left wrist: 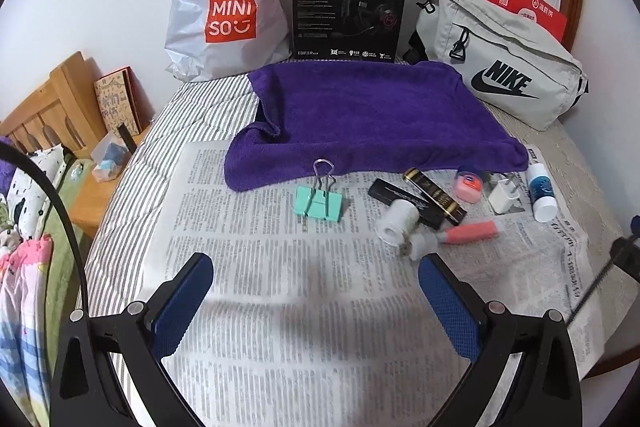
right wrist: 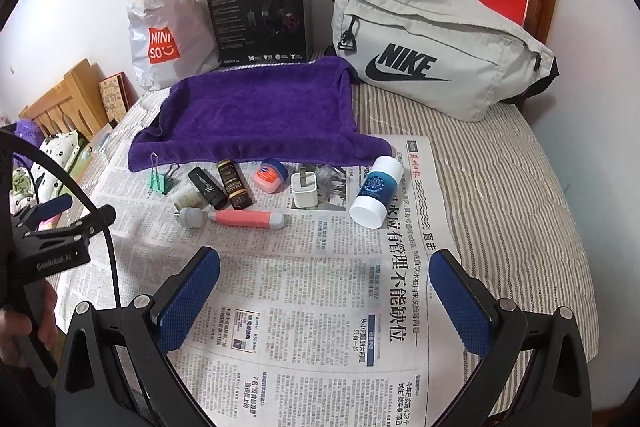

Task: Organize rigid objects
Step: 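Move the left gripper onto the teal binder clip and close it, then grasp the white-and-blue stick bottle with the right gripper while the left gripper holds the clip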

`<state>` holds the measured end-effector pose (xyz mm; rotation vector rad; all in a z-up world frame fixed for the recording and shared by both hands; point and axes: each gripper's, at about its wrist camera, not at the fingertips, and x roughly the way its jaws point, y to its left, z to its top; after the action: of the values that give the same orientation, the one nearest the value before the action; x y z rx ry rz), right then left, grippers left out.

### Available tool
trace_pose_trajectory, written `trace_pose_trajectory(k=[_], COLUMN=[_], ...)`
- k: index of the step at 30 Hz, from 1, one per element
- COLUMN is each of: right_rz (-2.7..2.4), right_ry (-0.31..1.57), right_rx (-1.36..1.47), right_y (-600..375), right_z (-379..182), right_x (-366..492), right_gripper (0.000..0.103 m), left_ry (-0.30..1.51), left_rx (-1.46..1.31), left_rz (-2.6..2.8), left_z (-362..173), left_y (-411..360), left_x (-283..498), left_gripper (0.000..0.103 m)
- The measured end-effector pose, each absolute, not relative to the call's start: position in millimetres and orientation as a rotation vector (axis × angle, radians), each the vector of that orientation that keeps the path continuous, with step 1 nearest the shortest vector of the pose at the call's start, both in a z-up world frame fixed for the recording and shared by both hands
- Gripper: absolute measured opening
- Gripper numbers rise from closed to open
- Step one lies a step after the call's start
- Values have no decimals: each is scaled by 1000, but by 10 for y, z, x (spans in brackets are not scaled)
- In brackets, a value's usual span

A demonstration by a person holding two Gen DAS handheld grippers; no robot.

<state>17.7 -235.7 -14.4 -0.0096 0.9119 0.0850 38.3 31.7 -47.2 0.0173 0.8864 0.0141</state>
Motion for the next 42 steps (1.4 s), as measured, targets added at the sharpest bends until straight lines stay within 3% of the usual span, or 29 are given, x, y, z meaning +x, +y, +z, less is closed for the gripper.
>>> trace_pose_trajectory(k=[19, 23, 27, 28, 32, 36, 38, 42], right_rz=[26, 21, 11, 9, 9, 6, 6, -6], right_ry=[1011, 1026, 1052, 1059, 1069, 1081, 1085, 1079], right_rx=[18, 12, 17, 18, 22, 25, 29, 38], right_y=[-2557, -2578, -2614, -2621, -2644, -2660, -2678, -2716], right_z=[-561, -636, -738, -766, -830, -882, -902, -912], right_x=[401, 456, 525, 542, 593, 635, 655, 726], right_gripper=[103, 103, 103, 103, 103, 103, 103, 103], left_ry=[955, 954, 964, 970, 957, 949, 945, 945], left_rx=[37, 97, 104, 101, 88, 104, 111, 116], left_rz=[-98, -109, -115, -118, -138, -164, -188, -189], left_z=[-1010, -1094, -1154, -1175, -1180, -1166, -1147, -1128], left_y=[486, 418, 428, 434, 451, 430, 410, 398], left_x=[1147, 1238, 1314, 1332, 1350, 1344, 1331, 1302], left_gripper=[103, 98, 87, 78, 74, 61, 40, 39])
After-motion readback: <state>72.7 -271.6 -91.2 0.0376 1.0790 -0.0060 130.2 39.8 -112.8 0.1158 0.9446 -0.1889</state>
